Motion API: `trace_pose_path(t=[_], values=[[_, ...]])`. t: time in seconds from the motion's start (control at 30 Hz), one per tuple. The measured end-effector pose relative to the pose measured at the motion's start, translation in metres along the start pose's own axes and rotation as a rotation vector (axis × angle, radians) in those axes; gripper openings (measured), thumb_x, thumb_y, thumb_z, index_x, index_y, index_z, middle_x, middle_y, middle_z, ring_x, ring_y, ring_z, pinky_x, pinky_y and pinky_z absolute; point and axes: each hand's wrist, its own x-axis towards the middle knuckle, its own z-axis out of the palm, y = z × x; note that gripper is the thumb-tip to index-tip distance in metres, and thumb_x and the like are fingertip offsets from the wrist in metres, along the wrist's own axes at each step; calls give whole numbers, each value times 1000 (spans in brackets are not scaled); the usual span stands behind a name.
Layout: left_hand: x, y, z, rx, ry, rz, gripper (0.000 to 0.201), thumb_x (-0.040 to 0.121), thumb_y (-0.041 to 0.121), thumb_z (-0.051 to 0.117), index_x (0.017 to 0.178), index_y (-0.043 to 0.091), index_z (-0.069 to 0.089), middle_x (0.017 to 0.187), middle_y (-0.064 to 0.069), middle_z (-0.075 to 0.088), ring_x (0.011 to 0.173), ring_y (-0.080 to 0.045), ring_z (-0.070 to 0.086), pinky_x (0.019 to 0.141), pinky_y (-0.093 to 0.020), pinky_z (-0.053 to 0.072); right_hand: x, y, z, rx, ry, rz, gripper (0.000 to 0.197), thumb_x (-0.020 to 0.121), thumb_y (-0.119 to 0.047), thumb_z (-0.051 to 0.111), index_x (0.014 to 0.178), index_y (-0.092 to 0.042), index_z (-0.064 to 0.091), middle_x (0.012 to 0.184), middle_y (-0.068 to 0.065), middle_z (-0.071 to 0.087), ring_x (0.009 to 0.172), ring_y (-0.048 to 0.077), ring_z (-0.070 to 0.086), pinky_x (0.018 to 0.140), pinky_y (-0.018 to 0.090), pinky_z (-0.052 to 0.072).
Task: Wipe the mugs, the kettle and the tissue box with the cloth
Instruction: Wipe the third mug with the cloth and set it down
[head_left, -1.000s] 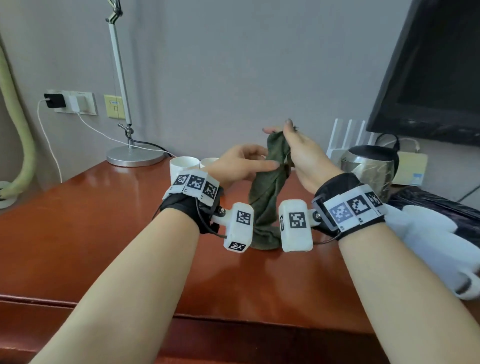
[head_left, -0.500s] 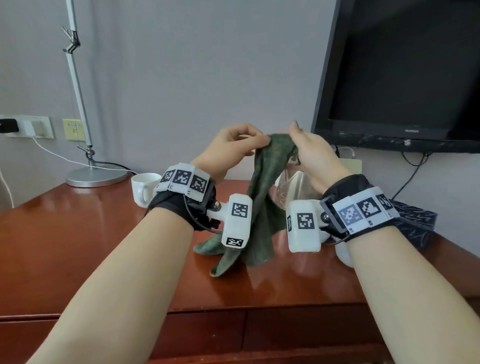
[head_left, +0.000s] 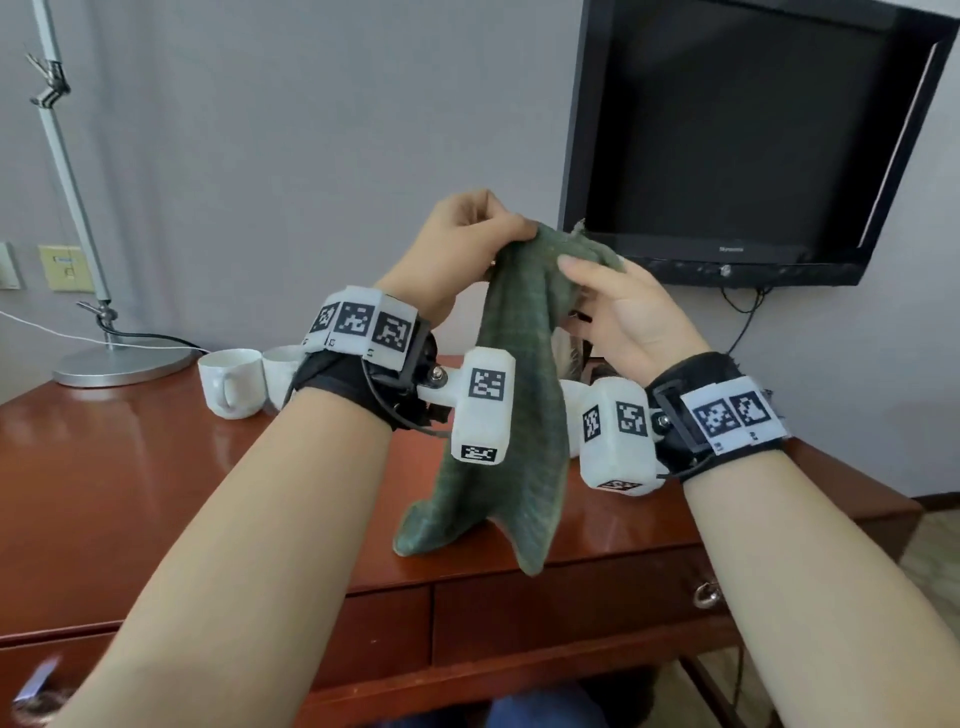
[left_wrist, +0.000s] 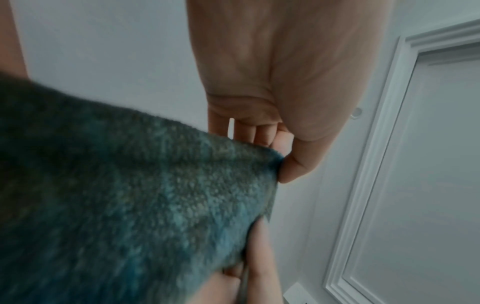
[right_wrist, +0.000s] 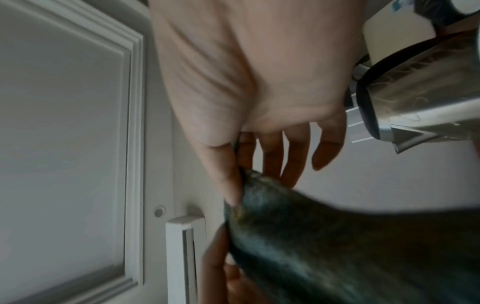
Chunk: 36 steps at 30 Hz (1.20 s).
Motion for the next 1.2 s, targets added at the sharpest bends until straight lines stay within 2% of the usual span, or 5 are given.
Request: trace_pose_path(t=[0.33,0.7,0.87,1.1,1.2], values=[[-7,-5,34,-366,-301,-114,9,91,3,58,88,11,57,68,2,62,58,-8,60,56,-20,53,-31,-26,-27,41,28,-146,5,95,-14,55,91,-10,55,92,10,64,85,20,64,84,39,54],[-5,-28,36,-573,60,-164,15,91,-1,58,92,14,56,70,2,63,64,-14,60,61,-27,53,-41,14,-69,-6,-101,212,78,63,-34,88,119,9,53,101,17,66,89,28,66,82,42,57],[0,-50,32,-301,78,-239,20,88,-4,56,82,14,57,73,-1,58,64,-14,56,55,-22,46,-41,16,-60,205,-53,20,18,80,-15,60,87,-11,76,86,6,74,78,18,71,70,33,59],[-12,-76,51,-175,-486,-418,32,81,22,67,107,4,64,93,-9,67,78,-19,63,71,-31,53,-44,25,-40,344,-88,-166,43,90,-9,51,133,-11,47,124,10,61,107,23,65,85,34,53],[-16,-86,56,-128,-510,-469,30,85,33,71,103,10,63,91,-5,70,75,-13,65,70,-25,52,-52,30,-60,453,-114,-209,68,87,-18,63,146,-20,28,145,10,47,138,27,38,103,43,45]])
